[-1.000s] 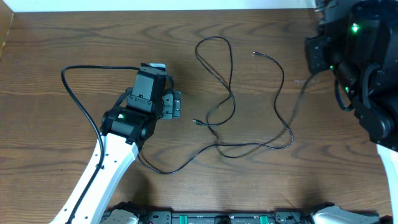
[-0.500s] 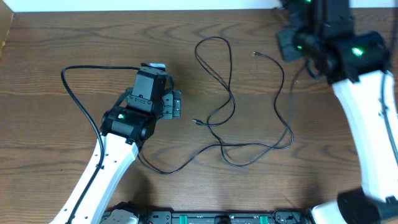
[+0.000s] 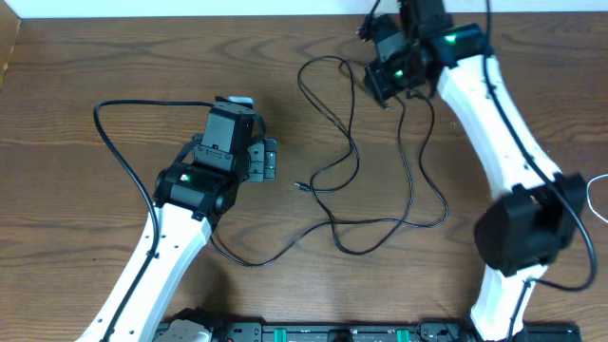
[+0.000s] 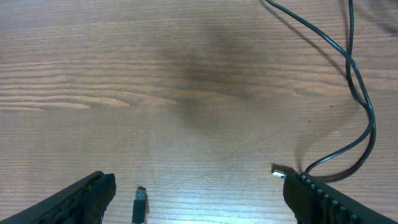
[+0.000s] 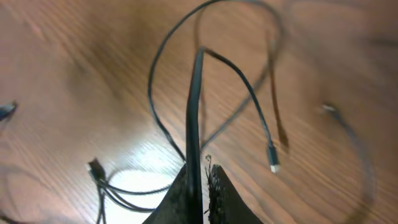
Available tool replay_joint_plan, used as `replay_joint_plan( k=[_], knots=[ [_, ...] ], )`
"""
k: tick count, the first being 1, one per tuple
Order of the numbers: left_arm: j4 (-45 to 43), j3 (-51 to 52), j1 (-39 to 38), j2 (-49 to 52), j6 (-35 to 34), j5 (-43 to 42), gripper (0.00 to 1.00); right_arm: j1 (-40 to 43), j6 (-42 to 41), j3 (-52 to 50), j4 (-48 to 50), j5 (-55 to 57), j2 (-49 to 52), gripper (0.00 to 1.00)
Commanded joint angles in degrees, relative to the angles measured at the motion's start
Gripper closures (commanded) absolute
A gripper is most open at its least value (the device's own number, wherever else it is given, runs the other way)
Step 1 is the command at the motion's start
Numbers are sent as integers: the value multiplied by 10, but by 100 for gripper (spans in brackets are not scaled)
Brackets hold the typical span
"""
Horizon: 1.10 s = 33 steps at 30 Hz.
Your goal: Untangle cables
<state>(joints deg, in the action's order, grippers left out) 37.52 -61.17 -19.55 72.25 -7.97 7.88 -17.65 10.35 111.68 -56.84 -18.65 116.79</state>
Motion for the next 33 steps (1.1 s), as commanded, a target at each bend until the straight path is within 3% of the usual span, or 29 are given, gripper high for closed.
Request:
replay_joint_plan(
  k=[1,19,28,33],
  knots=[
    [2,-9,2,0,-9,5,9,-20,22,0,11,-73,28,93],
    [2,-9,2,0,-9,5,9,-33,36,0,104,-70,23,99],
    [2,-9,2,0,-9,5,9,-33,36,0,226,-73,6,99],
    [2,-9,2,0,-9,5,9,-34,37,0,276,-129,3,99]
  ],
)
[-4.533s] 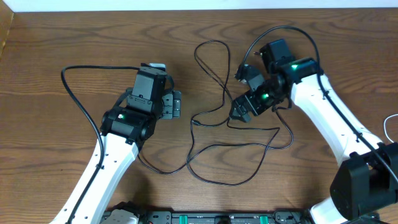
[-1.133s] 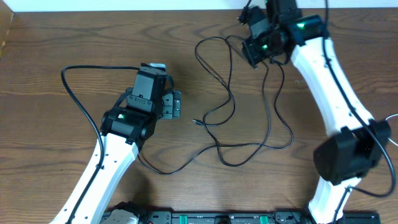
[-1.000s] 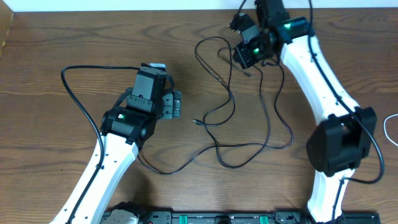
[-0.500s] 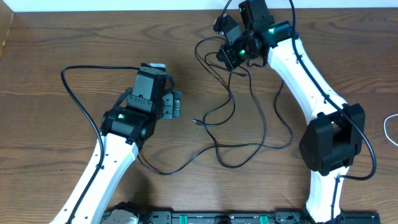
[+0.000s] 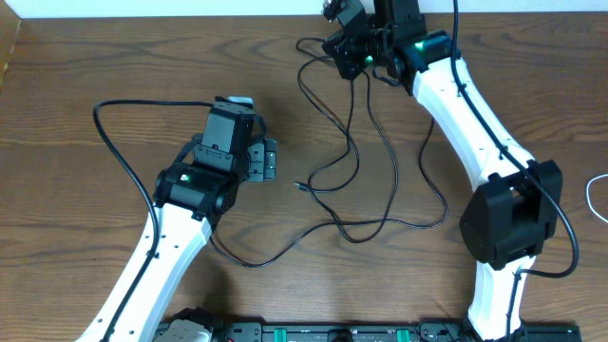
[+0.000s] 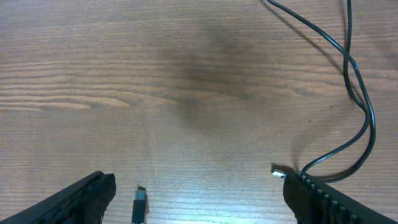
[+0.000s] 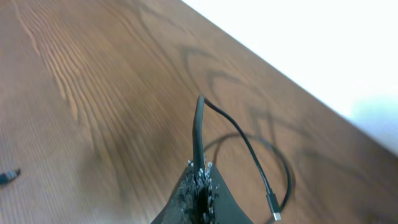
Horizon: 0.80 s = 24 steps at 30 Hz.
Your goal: Untangle cables
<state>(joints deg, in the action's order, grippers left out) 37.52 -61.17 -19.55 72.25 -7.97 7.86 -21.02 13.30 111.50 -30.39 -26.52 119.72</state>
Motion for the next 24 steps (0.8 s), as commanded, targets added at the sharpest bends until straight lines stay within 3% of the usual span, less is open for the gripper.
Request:
replay_joint_plan(
  k=[1,6,14,18,24],
  knots=[
    [2,-9,2,0,-9,6,9,0,7,2,14,-72,-26,99],
    [2,-9,2,0,-9,6,9,0,16,2,14,-181,-26,99],
    [2,-9,2,0,-9,6,9,-1,15,-1,-31,-221,-24,99],
    [2,-9,2,0,-9,6,9,-1,16,-28,-35,-319,-24,99],
    [2,-9,2,0,-9,6,9,-1,16,-75,-32,-336,-24,99]
  ],
)
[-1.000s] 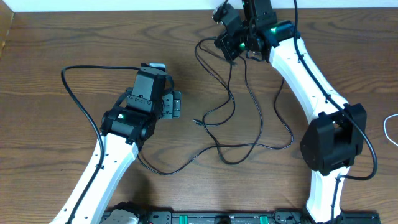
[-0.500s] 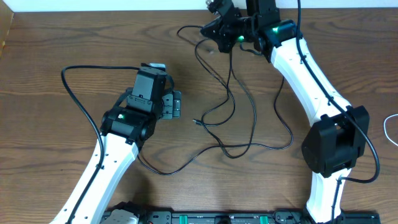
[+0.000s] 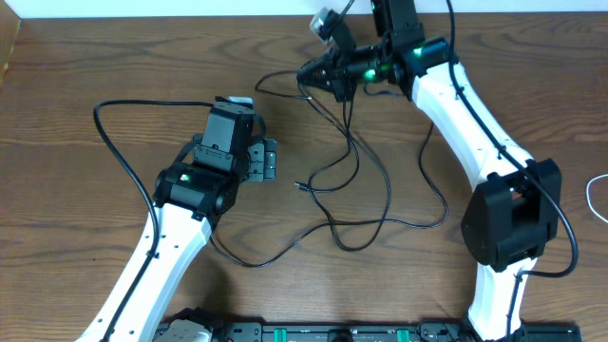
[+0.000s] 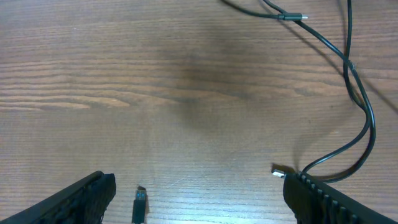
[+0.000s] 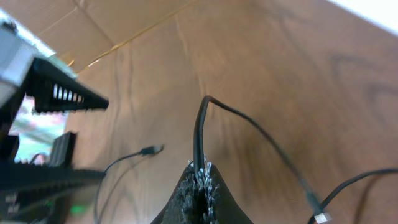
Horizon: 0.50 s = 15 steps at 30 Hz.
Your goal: Untangle cables
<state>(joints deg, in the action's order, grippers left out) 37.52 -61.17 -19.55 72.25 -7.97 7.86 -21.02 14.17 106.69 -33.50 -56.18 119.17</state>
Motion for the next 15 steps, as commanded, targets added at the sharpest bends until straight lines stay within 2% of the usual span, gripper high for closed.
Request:
replay_joint_plan(
  k=[1,8,15],
  knots=[
    [2,-9,2,0,-9,6,9,-1,7,-39,4,-39,-18,99],
    [2,-9,2,0,-9,6,9,-1,0,-106,35,25,-18,98],
    [2,-9,2,0,-9,6,9,-1,0,-143,58,30,-18,94]
  ],
)
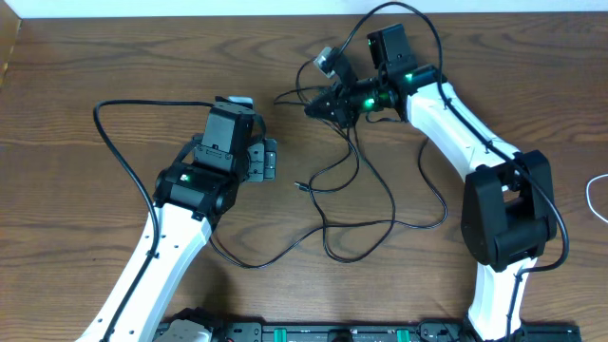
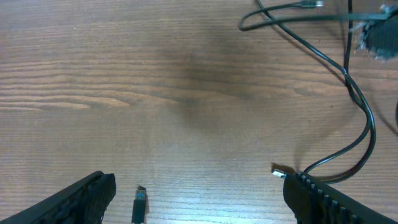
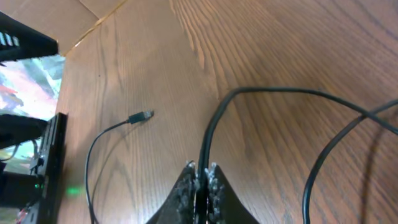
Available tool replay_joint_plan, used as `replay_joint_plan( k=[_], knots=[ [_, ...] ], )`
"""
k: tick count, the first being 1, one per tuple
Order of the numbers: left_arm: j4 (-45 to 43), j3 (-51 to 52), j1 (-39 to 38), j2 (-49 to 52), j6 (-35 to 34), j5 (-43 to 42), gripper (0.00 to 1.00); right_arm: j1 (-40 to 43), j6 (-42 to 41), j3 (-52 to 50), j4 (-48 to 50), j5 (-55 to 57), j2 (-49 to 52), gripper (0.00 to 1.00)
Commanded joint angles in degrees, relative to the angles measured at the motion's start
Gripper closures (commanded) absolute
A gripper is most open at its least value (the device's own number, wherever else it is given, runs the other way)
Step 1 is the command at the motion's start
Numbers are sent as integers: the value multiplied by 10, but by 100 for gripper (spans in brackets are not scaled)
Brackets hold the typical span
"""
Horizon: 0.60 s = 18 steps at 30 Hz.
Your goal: Untangle cables
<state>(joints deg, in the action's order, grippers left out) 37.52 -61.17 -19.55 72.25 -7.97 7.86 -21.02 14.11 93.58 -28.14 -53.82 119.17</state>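
Observation:
Black cables (image 1: 356, 204) lie tangled in loops on the wooden table between the arms. My right gripper (image 1: 318, 106) is shut on one black cable (image 3: 211, 134), low over the table at the back centre. That cable's free plug (image 3: 142, 116) lies to the left. The right wrist view shows the right gripper (image 3: 201, 171) pinching the strand. My left gripper (image 1: 266, 160) is open and points at the tangle. In the left wrist view the left gripper (image 2: 199, 199) frames a dark USB plug (image 2: 140, 204), with a small silver connector (image 2: 278, 171) by its right finger.
A long black cable (image 1: 103, 133) loops round the left arm and runs to the tangle. A white cable (image 1: 597, 195) shows at the right edge. A black rail (image 1: 332, 332) lines the front edge. Cardboard (image 3: 93, 12) lies beyond the table's left side.
My right gripper, still shut on the cable, has come nearer to the table's middle and lower. The held strand's loop and plug now show at the top right of the left wrist view.
My right gripper was shut on a black cable at the back right. It then stood further back and left, then further left with the free end trailing towards the left arm. Now it is lower, near the left gripper. The left arm stayed still and open.

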Motion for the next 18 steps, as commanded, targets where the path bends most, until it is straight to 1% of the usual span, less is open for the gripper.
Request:
replay_joint_plan(
  k=[1,5,9,10,13,15,16,18],
  knots=[
    [2,-9,2,0,-9,6,9,-1,1,-16,5,13,-18,92],
    [2,-9,2,0,-9,6,9,-1,13,-40,10,47,-18,89],
    [2,-9,2,0,-9,6,9,-3,14,-66,24,92,-18,79],
    [2,-9,2,0,-9,6,9,-5,14,-73,29,112,-18,76],
    [2,-9,2,0,-9,6,9,-9,13,-93,46,153,-18,58],
    [2,-9,2,0,-9,6,9,-12,10,-101,56,172,-18,51],
    [2,-9,2,0,-9,6,9,-14,7,-103,61,183,-18,51],
    [2,-9,2,0,-9,6,9,-18,-15,-105,74,218,-18,44]
  ],
)
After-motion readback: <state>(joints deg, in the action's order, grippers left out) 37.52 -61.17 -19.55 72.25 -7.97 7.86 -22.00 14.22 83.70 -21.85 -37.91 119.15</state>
